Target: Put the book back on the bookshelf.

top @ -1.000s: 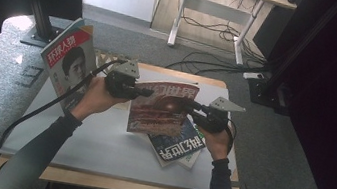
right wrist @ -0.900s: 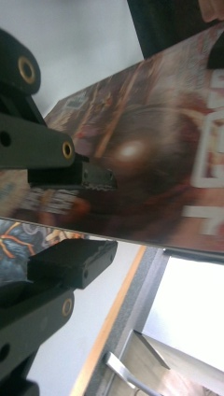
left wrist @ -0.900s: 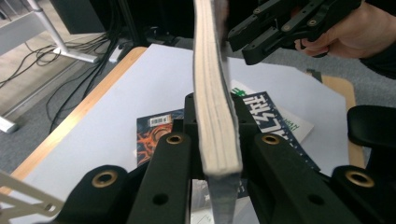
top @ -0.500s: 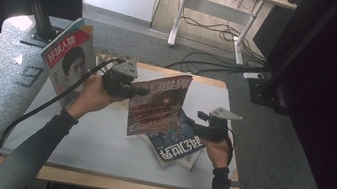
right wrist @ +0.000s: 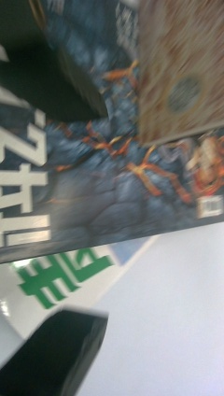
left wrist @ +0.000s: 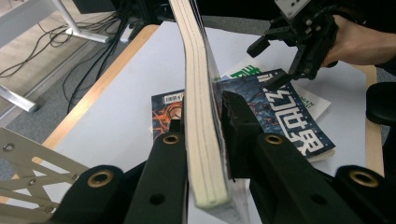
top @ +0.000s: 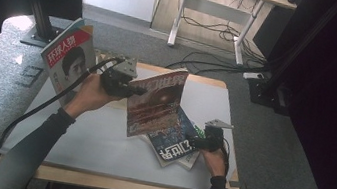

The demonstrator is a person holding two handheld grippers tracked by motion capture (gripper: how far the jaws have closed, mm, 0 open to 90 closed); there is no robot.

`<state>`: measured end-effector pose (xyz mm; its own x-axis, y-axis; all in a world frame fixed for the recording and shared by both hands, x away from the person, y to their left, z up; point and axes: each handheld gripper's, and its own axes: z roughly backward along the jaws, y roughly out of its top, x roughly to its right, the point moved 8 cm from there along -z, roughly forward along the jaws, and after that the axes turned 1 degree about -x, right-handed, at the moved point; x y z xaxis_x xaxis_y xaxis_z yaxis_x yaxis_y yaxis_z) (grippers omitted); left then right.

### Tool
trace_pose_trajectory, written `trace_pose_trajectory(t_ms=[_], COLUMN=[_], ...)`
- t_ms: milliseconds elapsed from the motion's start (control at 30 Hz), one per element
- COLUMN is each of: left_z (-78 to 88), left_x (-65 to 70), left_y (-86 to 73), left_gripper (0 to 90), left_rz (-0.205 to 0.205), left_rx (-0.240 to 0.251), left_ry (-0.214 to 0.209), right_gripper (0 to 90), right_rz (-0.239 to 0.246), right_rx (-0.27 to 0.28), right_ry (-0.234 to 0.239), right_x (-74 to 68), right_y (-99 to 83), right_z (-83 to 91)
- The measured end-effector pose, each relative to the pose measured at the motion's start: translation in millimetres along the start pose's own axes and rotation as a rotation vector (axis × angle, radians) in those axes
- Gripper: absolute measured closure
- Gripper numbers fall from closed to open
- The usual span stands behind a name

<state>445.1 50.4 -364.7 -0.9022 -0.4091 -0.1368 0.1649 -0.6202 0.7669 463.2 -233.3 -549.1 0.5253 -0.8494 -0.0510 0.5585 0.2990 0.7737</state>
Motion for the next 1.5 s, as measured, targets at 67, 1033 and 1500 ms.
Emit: trace_pose_trajectory(t_ms=[67,1033,1500], left_z=[0.6,9.7,35.3], left_x=[-0.5,-7.9,-19.1], left_y=[-0.6,6.3,3.1], left_gripper=[80.1,84.4,84.4], left_rz=[0.000,0.121,0.150], left_rx=[-0.008,0.045,0.049], left_ry=[-0.001,0.003,0.044], right_gripper=[0.0,0.0,0.0], right_rz=[0.001,-0.054,-0.144], right_rx=[-0.024,-0.024,-0.029], right_ry=[-0.003,-0.009,0.023], right_x=[1.8,5.7,10.5], right_y=[-6.6,-28.9,-35.6], right_z=[-2.2,-2.6,-1.0])
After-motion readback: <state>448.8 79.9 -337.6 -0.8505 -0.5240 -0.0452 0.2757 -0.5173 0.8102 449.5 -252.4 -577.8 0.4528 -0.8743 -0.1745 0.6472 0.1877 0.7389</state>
